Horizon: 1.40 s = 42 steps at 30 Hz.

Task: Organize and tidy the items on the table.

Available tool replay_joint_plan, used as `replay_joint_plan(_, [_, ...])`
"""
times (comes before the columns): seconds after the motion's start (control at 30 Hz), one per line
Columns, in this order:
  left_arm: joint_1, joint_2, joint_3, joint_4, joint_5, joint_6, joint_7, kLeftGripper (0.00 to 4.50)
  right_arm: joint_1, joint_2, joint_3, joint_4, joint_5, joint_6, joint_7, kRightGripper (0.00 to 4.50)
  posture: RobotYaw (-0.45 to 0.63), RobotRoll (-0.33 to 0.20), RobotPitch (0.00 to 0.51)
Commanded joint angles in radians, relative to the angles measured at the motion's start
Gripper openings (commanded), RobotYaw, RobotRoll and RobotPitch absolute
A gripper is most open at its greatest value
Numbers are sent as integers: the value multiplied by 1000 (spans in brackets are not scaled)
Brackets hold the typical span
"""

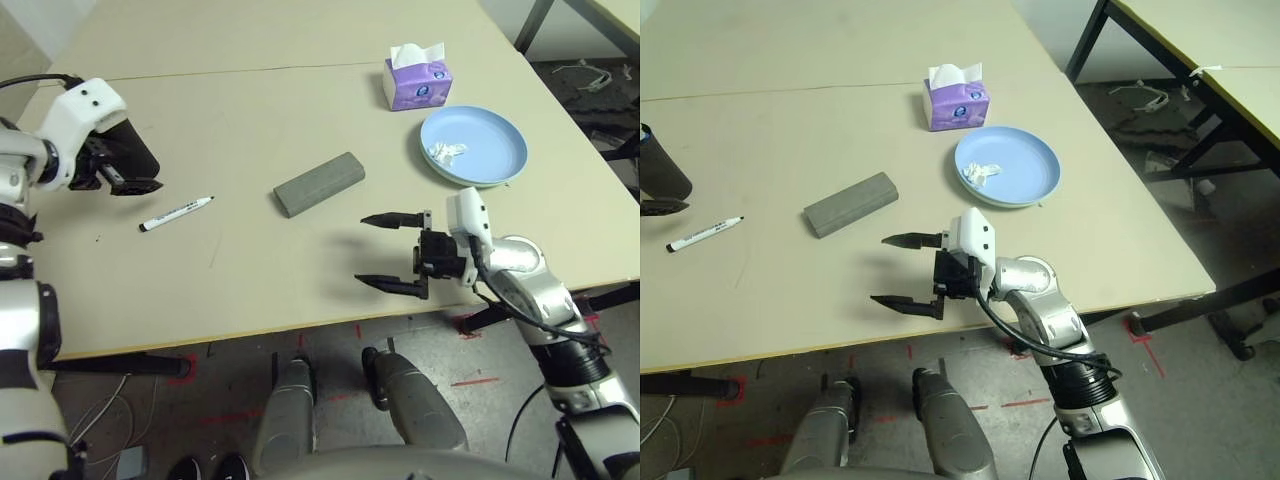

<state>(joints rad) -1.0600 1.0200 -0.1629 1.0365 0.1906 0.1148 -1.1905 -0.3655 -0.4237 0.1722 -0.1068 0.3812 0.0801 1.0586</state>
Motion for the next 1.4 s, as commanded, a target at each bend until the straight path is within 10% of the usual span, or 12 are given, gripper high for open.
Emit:
replay_joint_plan(0.03, [-4, -11, -24, 25, 26, -21, -32, 4485, 14, 5, -10, -6, -15, 22, -47, 4500, -255, 0, 220])
replay_joint_plan(1.1, [69, -83, -100, 43, 127, -86, -35, 4485, 16, 4, 12, -29, -27, 29, -62, 4500, -267, 0, 220])
replay_joint_plan(1.4, [62, -63, -71, 27, 83, -87, -88, 1580, 11, 6, 14, -26, -26, 32, -54, 4500, -251, 0, 220])
